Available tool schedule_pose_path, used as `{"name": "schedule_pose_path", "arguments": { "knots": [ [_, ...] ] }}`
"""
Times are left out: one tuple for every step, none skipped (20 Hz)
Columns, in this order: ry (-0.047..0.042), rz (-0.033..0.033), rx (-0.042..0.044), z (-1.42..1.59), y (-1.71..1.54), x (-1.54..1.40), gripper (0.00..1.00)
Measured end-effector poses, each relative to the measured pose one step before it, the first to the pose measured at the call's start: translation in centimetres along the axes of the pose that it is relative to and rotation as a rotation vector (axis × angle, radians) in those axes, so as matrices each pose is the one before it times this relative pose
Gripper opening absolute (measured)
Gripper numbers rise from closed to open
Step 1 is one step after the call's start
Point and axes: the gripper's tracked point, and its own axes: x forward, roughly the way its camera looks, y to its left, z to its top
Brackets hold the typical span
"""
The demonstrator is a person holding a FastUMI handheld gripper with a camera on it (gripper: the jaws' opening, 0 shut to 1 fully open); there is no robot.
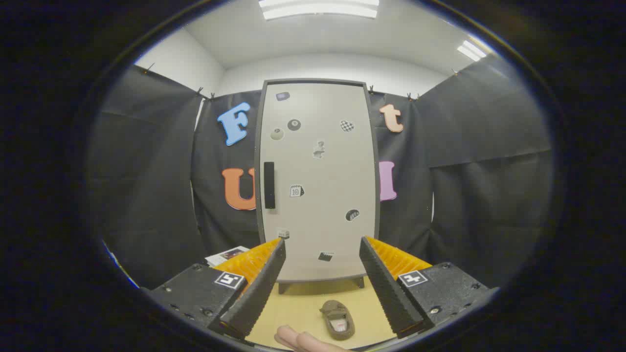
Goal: Open the shoe cabinet door, grab the shoes and put them into the shoe cabinet, then close the shoe cabinet door.
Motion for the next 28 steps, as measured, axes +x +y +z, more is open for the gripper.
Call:
{"name": "schedule_pose_path", "arguments": {
  "knots": [
    [0.0185, -0.01209, -0.0021, -0.598, -0.341, -0.074, 0.99],
    [0.02504, -0.0004, -0.01015, -0.707, -0.29, -0.214, 0.99],
    [0.01549, 0.01302, -0.00272, -0.459, 0.058, -0.284, 0.99],
    [-0.00689, 0.00493, -0.00441, 0.205, -0.162, -0.21, 0.99],
    [-0.01409, -0.01967, -0.00797, 0.444, -0.905, -0.254, 1.0],
    [-0.01807, -0.02331, -0.00975, 0.333, -0.926, -0.201, 0.99],
    [-0.02341, -0.02397, 0.00367, 0.396, -0.638, -0.147, 0.99],
    [-0.01709, -0.01721, -0.00518, 0.284, -0.252, -0.012, 0.99],
    [0.00362, 0.00794, 0.00433, -0.293, 0.284, -0.056, 0.99],
    [0.02461, 0.03398, 0.01689, -0.685, 0.951, 0.136, 0.99],
    [0.03217, 0.03236, 0.01411, -1.011, 0.965, 0.154, 0.98],
    [0.0272, 0.02828, 0.00984, -0.434, 0.681, 0.15, 0.99],
    [0.01386, 0.01385, 0.00204, -0.44, 0.555, 0.004, 0.99],
    [0.0017, 0.01288, -0.00076, 0.073, 0.284, -0.105, 0.99],
    [-0.00678, 0.00619, -0.00326, 0.17, 0.445, -0.179, 0.99],
    [-0.01829, 0.00011, -0.00437, 0.451, 0.226, -0.193, 0.99],
    [-0.01156, -0.00589, -0.00248, 0.326, 0.116, -0.216, 0.99],
    [-0.01212, -0.0005, -0.00852, 0.174, 0.3, -0.212, 0.99],
    [-0.00923, 0.01068, -0.00793, 0.225, 0.461, -0.152, 0.99],
    [-0.00998, 0.00387, -0.00977, 0.385, 0.257, -0.151, 0.99],
    [-0.00867, 0.00162, -0.00391, 0.384, 0.257, 0.0, 0.99],
    [-0.00517, -0.00478, -0.002, -0.058, -0.028, -0.011, 0.99],
    [0.00421, 0.00147, 0.00281, 0.0, 0.185, 0.108, 0.99],
    [0.00723, 0.00432, 0.00241, -0.178, 0.371, 0.141, 0.99],
    [0.00812, 0.00428, 0.00407, 0.029, 0.233, 0.132, 0.99],
    [0.00005, 0.00632, 0.00049, 0.223, 0.365, 0.209, 0.99],
    [-0.0071, 0.00369, -0.00334, 0.44, 0.228, 0.184, 0.99],
    [-0.0021, 0.00022, -0.00823, 0.227, 0.143, 0.191, 0.99]
  ]
}}
